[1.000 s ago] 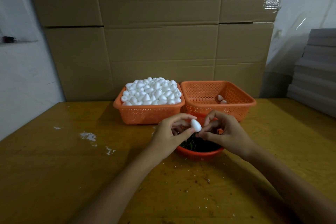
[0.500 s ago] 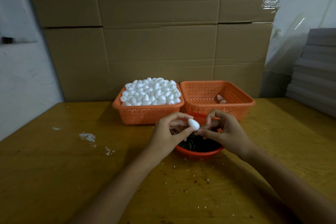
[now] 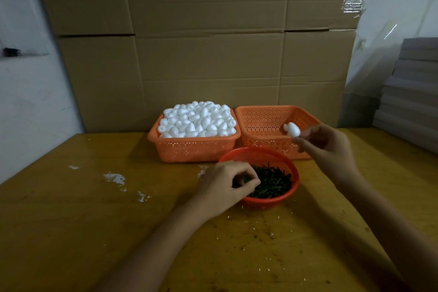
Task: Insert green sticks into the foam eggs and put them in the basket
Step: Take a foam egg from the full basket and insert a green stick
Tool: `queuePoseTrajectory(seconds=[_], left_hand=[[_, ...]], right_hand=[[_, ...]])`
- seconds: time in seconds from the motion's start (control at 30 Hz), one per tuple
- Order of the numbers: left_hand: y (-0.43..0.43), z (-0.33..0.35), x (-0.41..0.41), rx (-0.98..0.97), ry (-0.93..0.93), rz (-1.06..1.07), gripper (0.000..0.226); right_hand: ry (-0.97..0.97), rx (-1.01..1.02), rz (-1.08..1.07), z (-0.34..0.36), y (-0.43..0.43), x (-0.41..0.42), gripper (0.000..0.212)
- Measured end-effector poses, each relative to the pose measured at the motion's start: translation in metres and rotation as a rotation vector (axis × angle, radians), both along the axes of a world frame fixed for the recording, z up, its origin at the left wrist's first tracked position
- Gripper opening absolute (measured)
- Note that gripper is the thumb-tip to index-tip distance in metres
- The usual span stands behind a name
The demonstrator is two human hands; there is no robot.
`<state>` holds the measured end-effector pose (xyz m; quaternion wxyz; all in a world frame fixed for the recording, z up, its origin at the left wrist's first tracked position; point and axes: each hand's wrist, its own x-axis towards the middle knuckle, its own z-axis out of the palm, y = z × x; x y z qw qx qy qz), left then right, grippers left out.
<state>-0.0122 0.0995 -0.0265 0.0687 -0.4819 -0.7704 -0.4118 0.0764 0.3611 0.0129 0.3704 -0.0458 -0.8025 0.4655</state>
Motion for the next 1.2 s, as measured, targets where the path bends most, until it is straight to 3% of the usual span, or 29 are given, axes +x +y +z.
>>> queuePoseTrajectory(seconds=[0.13, 0.47, 0.77, 1.0, 1.1, 1.2], left_hand=[[0.002, -0.001, 0.004, -0.065, 0.111, 0.024, 0.037], [0.001, 0.002, 0.006, -0.08, 0.119, 0.008, 0.038], [0.002, 0.003, 0.009, -0.076, 0.126, 0.026, 0.035], [0.002, 0.005, 0.012, -0.08, 0.125, 0.017, 0.041], [0.002, 0.004, 0.011, -0.081, 0.141, 0.024, 0.042], [0.002, 0.003, 0.011, -0.091, 0.158, 0.028, 0.04]], right_hand=[[0.047, 0.024, -0.206, -0.012, 0.02, -0.002, 0.009], [0.056, -0.035, -0.379, -0.022, 0.028, -0.014, 0.015], [0.055, -0.039, -0.407, -0.015, 0.027, -0.017, 0.017], [0.049, 0.016, -0.395, -0.012, 0.025, -0.016, 0.044], [0.101, 0.118, -0.433, -0.005, 0.013, -0.011, 0.04], [0.132, 0.216, -0.306, 0.006, -0.01, -0.006, 0.027]])
